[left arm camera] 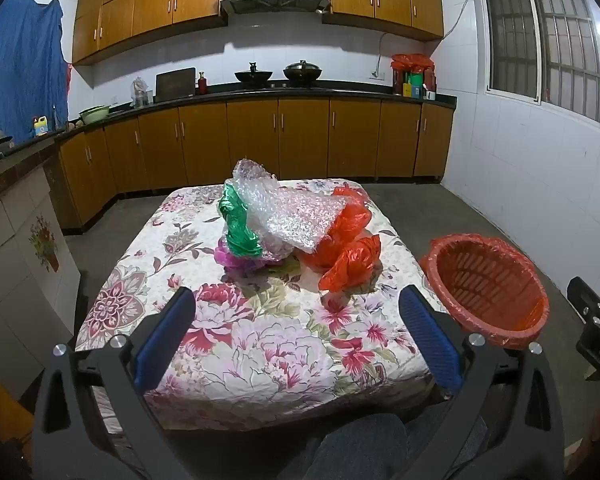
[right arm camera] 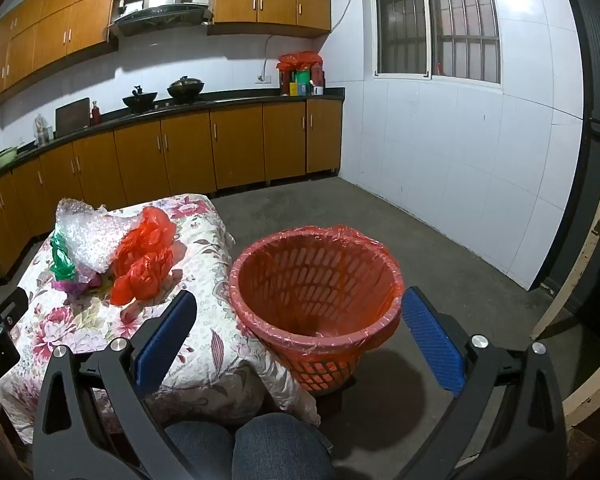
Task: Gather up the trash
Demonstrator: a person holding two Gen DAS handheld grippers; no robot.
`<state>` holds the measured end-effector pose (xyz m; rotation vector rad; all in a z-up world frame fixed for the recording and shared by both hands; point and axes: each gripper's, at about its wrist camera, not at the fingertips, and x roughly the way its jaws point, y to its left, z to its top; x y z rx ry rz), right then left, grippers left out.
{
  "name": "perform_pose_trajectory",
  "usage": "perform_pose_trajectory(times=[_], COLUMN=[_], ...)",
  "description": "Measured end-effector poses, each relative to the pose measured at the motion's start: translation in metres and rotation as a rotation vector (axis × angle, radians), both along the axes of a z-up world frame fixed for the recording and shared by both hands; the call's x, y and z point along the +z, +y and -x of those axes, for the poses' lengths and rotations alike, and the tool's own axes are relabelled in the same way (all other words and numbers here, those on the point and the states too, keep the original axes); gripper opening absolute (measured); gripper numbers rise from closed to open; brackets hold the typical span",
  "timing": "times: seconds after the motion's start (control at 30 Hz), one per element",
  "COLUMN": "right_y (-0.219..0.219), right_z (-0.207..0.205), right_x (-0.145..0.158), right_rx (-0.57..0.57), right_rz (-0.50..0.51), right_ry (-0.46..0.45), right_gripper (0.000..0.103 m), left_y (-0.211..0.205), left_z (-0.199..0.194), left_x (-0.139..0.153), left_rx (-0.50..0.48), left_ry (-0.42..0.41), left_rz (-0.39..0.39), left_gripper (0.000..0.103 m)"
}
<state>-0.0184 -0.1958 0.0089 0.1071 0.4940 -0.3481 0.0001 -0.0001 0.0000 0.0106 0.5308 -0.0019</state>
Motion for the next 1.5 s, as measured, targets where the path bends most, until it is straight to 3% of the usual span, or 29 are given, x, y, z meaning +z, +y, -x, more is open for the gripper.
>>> perform_pose_trajectory(times=[1.5], right_y=[0.0019], right_z=[-0.0025], right_x=[-0.0016], right_rx=[-0.001], right_rz=[0.002], right_ry=[0.006], right_gripper=[0.101], left_y=[0.0], left_z=[0.0], left_x=[0.0], left_rx=[0.001], left_ry=[0.005], left_rz=[0.001], left_gripper=[0.099])
